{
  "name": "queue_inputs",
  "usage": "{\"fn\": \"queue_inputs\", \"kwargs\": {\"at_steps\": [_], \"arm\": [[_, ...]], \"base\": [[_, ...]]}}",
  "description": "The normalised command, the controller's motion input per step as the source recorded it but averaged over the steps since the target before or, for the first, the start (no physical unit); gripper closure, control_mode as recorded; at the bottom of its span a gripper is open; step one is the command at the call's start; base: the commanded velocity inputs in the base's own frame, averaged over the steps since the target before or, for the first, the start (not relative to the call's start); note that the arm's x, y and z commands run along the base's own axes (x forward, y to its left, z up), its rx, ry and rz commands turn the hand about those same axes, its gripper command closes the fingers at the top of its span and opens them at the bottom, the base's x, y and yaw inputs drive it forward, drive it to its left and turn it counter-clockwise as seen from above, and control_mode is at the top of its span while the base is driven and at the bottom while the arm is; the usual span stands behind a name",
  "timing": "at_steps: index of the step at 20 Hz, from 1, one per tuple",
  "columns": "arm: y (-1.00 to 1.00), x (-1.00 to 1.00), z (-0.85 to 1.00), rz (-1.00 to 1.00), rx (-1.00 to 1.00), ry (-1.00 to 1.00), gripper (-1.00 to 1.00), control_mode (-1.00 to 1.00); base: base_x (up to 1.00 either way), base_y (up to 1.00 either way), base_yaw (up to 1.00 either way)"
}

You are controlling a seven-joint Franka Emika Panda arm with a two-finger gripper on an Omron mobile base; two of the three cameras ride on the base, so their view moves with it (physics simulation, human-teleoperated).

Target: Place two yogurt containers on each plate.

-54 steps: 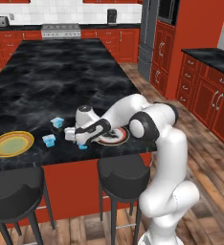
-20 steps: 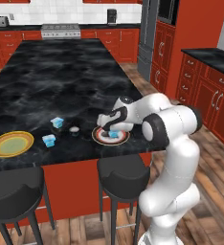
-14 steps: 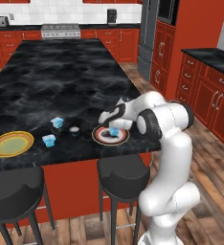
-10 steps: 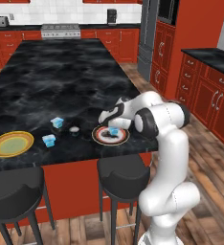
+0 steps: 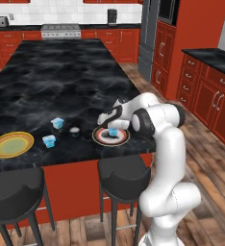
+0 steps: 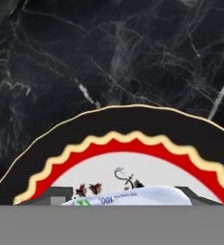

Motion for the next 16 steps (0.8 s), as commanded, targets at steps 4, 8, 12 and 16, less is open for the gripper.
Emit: {"fn": "queue_inputs", "kwargs": {"at_steps": [4, 8, 12, 16], "arm": [[0.04, 0.03, -0.02, 0.0, -0.01, 0.02, -1.0, -1.0], [0.0, 0.03, 0.06, 0.0, 0.0, 0.02, -1.0, -1.0], [-0.03, 0.04, 0.0, 0.01, 0.0, 0.03, -1.0, -1.0], [-0.06, 0.0, 0.1, 0.01, 0.0, 0.0, -1.0, -1.0]], "base": [[0.0, 0.0, 0.0], [0.0, 0.0, 0.0], [0.0, 0.0, 0.0], [0.0, 0.0, 0.0]]}}
